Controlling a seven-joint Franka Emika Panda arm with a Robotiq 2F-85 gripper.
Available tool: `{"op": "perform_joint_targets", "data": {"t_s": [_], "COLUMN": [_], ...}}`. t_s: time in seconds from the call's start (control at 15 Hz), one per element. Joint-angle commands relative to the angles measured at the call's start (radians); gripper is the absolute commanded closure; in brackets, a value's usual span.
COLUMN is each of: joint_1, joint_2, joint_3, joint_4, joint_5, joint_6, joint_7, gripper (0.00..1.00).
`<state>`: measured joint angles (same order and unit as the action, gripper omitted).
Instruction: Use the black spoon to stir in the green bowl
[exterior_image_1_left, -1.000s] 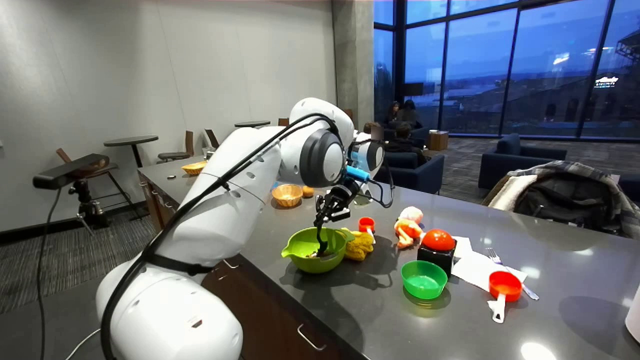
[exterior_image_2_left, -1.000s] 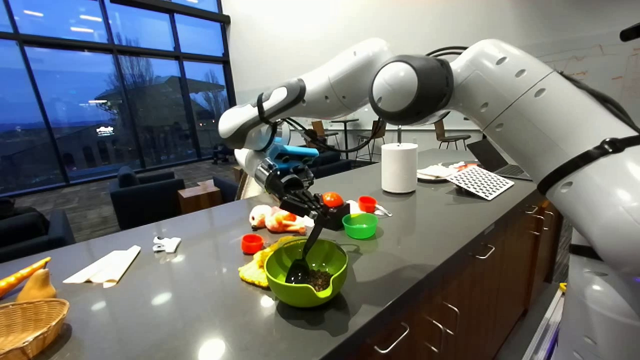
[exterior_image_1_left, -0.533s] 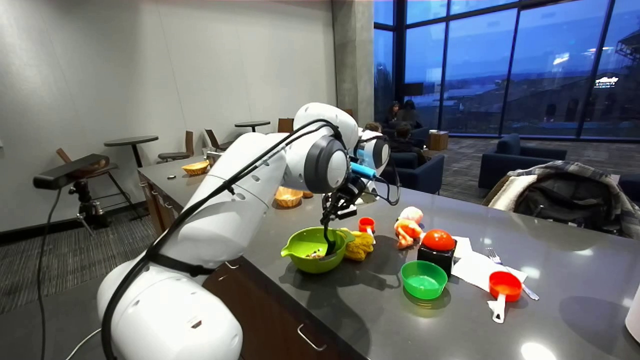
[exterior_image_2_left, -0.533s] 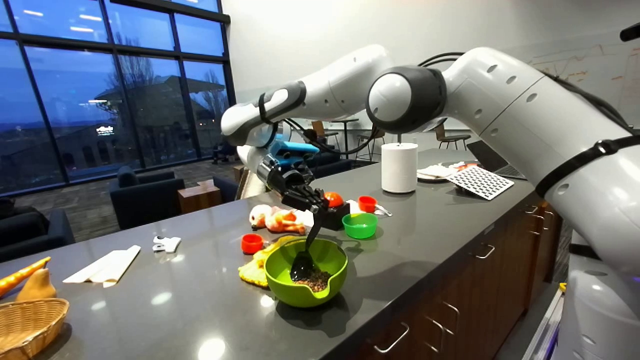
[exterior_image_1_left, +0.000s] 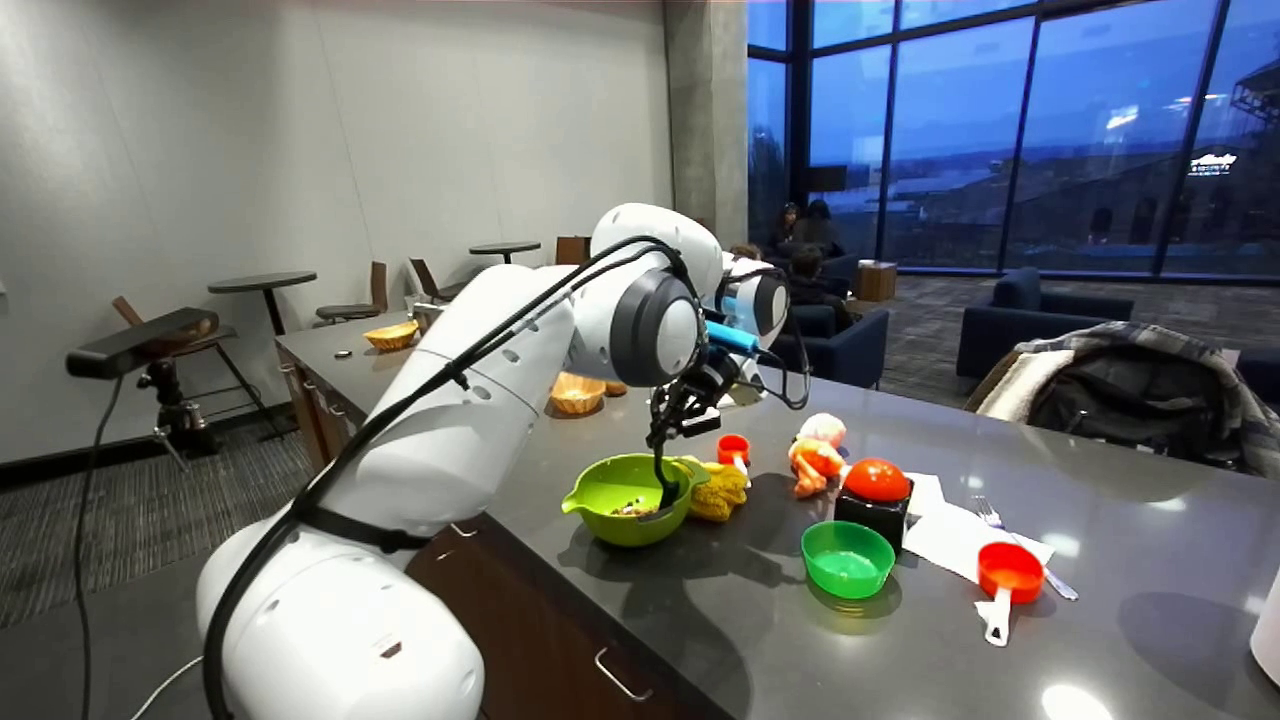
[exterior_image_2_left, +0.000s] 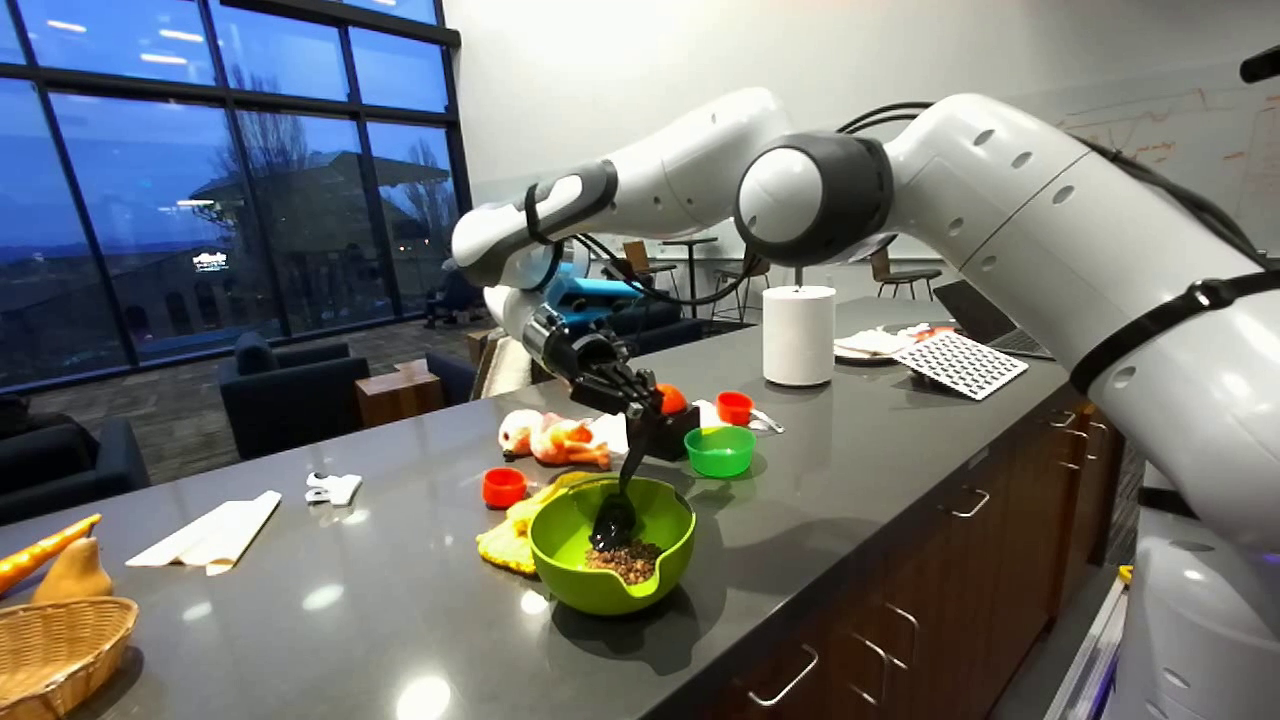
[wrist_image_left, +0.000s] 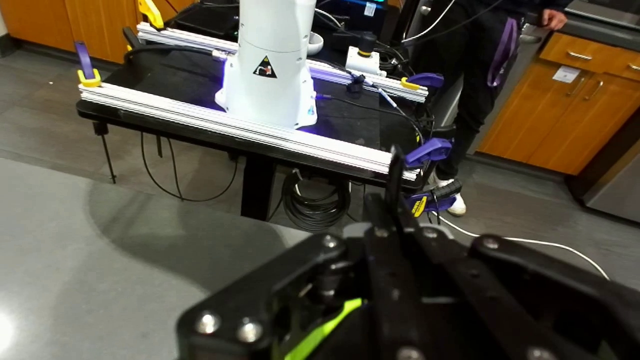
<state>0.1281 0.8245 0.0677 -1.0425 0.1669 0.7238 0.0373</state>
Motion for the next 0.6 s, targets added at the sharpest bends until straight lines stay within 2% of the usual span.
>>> {"op": "perform_joint_targets", "data": {"t_s": [0.0,0.2,0.53], "joint_1": [-0.005,-0.005,-0.001], "joint_2": [-0.073,-0.117,-0.227], "joint_3": [-0.016,-0.024,-0.037], "joint_4": [-0.086,-0.157,-0.342], "joint_5": [0.039,0.070,0.106], "joint_6": [0.006,0.023,0.090], "joint_7": [0.050,0.076,0.093], "gripper": [0.99,0.99,0.99]}}
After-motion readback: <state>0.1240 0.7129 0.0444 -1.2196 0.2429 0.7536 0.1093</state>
